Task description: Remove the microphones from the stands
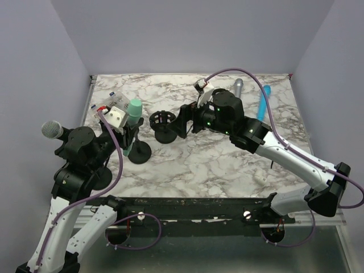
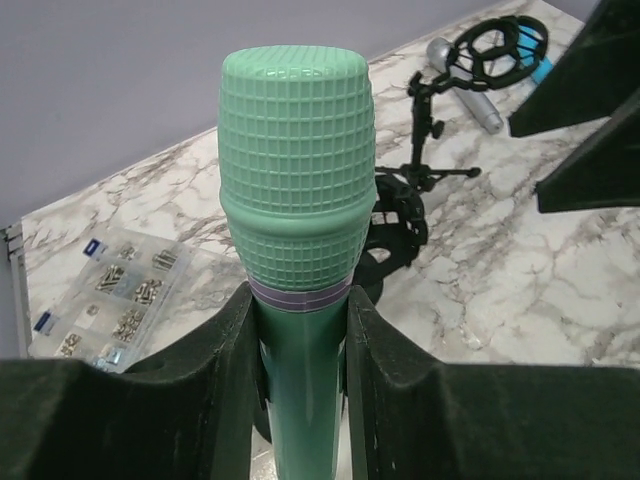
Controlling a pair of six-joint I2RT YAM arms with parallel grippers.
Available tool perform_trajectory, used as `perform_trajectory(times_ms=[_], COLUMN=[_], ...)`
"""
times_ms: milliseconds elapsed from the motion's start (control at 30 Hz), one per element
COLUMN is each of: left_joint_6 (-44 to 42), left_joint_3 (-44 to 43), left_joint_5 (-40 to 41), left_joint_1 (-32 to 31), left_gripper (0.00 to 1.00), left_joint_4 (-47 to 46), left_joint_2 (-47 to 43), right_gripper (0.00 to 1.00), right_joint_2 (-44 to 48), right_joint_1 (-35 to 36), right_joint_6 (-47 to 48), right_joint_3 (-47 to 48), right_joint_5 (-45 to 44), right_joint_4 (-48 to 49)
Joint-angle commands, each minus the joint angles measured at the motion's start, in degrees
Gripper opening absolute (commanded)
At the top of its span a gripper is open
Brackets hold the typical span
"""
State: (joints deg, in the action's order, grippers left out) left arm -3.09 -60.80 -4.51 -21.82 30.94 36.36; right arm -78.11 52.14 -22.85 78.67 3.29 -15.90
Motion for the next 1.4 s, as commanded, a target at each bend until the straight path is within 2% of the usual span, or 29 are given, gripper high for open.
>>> perform_trajectory(times_ms=[0,100,267,433,567,800,1000,1167,1367], left_joint_6=[-3.7,-4.1,-5.4,-8.6,-8.6,-7.3,-6.7,-7.0,-7.4], left_joint_3=[-3.6,-3.3,-6.2,-5.7,-3.6,0.6,3.0,3.8,3.5], left_joint_5=[-14.3,-20.0,-21.9,-29.0,-28.8,-28.7,-29.0,-28.5,-28.4], left_joint_1=[-0.1,-0.1,-0.1,-0.1,-0.1,-0.1,-0.1,-0.1,-0.1], left_gripper=[0.0,0.0,0.0,0.0,0.0,0.0,0.0,0.0,0.0], left_joint_4=[3.0,3.3,6.9,7.7,5.6,0.4,-3.0,-2.6,-2.5], left_joint_2=[-2.7,-4.3,-3.9,-4.4,-4.9,-8.1,-9.4,-10.1,-9.8], right_gripper=[1.0,1.0,1.0,1.0,1.0,1.0,0.99,0.95,0.84], right_joint_2=[0.2,0.5,-0.6,-1.3,-3.8,-7.5,-11.4,-13.5,-14.1], right_joint_1=[0.0,0.0,0.0,0.0,0.0,0.0,0.0,0.0,0.0], right_joint_6=[3.9,5.5,6.7,14.0,22.0,30.7,31.2,30.5,27.8], right_joint_3=[-1.2,-3.7,-5.3,-8.5,-6.1,-3.9,-2.5,-1.4,-2.5], right_joint_5=[10.2,17.7,25.6,35.9,41.3,43.9,46.0,47.6,49.5], right_joint_4=[4.2,8.8,15.3,24.2,21.4,20.0,24.7,26.1,30.1])
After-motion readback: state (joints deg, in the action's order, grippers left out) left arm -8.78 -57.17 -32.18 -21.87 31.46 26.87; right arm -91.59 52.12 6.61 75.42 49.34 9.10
